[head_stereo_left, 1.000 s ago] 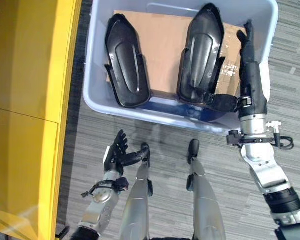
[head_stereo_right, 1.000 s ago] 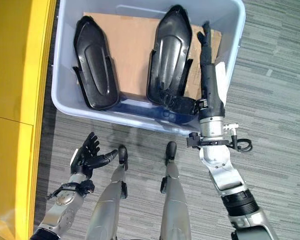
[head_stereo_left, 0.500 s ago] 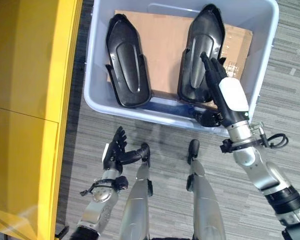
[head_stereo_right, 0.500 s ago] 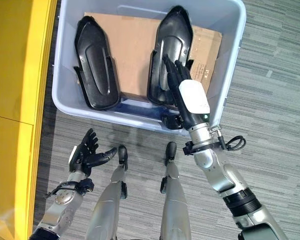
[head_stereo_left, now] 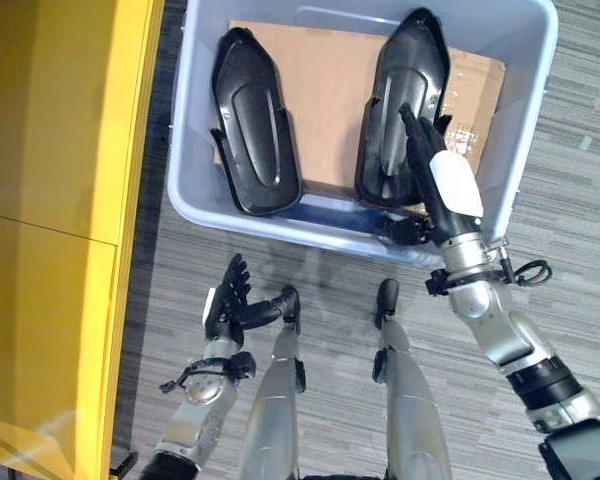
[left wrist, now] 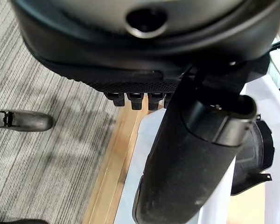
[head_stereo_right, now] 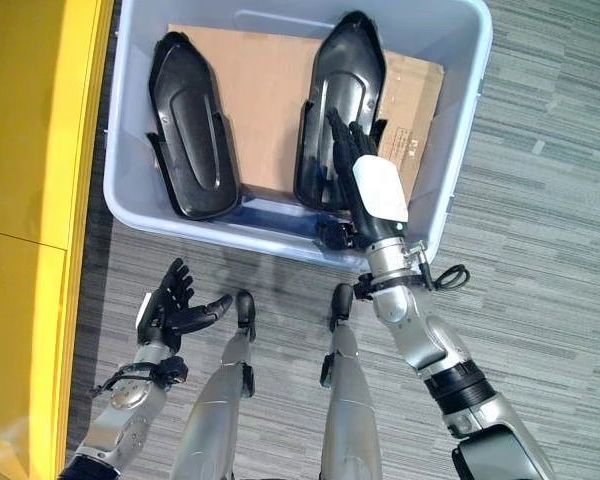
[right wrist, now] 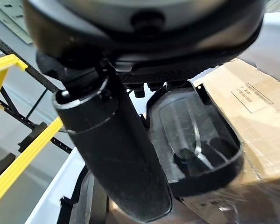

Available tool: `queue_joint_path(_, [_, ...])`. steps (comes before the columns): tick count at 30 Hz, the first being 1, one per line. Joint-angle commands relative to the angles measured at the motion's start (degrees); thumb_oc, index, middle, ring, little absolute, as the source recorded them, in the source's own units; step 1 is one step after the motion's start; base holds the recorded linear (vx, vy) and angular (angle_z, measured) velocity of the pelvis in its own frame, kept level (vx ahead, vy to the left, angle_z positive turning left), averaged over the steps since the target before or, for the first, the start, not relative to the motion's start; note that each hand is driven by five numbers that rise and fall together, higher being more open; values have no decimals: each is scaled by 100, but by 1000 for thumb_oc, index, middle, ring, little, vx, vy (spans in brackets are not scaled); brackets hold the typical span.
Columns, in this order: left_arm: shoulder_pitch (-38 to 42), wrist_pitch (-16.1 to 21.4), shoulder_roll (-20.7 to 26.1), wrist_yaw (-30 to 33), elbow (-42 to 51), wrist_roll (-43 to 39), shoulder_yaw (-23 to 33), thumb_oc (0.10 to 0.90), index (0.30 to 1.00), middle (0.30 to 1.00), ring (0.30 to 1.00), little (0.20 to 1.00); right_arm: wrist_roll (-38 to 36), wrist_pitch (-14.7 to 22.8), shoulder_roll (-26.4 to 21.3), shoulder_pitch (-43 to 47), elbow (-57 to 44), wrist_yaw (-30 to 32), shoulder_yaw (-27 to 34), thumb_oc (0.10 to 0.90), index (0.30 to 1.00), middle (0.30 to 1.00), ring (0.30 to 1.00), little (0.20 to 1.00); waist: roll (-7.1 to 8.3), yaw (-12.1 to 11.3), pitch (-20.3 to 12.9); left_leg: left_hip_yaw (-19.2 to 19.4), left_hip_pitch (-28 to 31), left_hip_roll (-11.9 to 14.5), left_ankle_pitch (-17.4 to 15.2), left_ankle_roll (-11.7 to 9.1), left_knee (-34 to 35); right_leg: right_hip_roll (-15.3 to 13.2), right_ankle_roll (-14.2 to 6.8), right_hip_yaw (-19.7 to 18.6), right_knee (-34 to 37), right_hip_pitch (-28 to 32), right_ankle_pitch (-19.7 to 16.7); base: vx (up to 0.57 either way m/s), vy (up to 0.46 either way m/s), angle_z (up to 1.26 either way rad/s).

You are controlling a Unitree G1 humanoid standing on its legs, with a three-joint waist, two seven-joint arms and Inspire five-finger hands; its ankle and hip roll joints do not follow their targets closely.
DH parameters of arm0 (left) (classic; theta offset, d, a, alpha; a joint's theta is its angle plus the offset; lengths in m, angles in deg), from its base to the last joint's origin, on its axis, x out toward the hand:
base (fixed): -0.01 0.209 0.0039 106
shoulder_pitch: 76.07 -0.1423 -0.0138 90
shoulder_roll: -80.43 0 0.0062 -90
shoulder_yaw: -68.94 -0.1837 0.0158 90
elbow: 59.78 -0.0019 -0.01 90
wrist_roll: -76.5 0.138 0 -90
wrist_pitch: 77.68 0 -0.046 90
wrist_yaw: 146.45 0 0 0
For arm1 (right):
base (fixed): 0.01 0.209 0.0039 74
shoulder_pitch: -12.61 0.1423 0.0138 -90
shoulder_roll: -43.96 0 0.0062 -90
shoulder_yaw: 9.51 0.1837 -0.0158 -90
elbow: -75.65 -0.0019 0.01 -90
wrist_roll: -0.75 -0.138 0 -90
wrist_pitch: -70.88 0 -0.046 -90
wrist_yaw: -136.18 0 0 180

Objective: Move parts from the plastic box to the shelf.

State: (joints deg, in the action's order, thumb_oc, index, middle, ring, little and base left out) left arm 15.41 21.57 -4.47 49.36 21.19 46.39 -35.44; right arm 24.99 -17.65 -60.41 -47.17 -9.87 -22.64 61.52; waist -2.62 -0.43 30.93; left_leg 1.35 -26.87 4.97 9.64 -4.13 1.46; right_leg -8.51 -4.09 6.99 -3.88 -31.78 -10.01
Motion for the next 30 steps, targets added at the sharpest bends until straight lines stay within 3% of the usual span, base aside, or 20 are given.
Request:
queue_joint_path(1, [-127,503,141,100,356,220,133,900,1000,1000,1000,1000,-194,292,29,553,-325,515,223,900,1000,1000,1000,1000,181,-125,-113,-126,107,127,-452,-25,-460,-438,-400,37,-411,244,358,0,0,0])
queue_joint_path(30, [-42,591,148,177,330,169,14,900,1000,1000,1000,1000,-303,-43,477,1219,1519,749,-235,900,1000,1000,1000,1000,6,-274,-113,-174,-252,57,-492,17,-607,-508,-391,54,-540,-74,360,0,0,0])
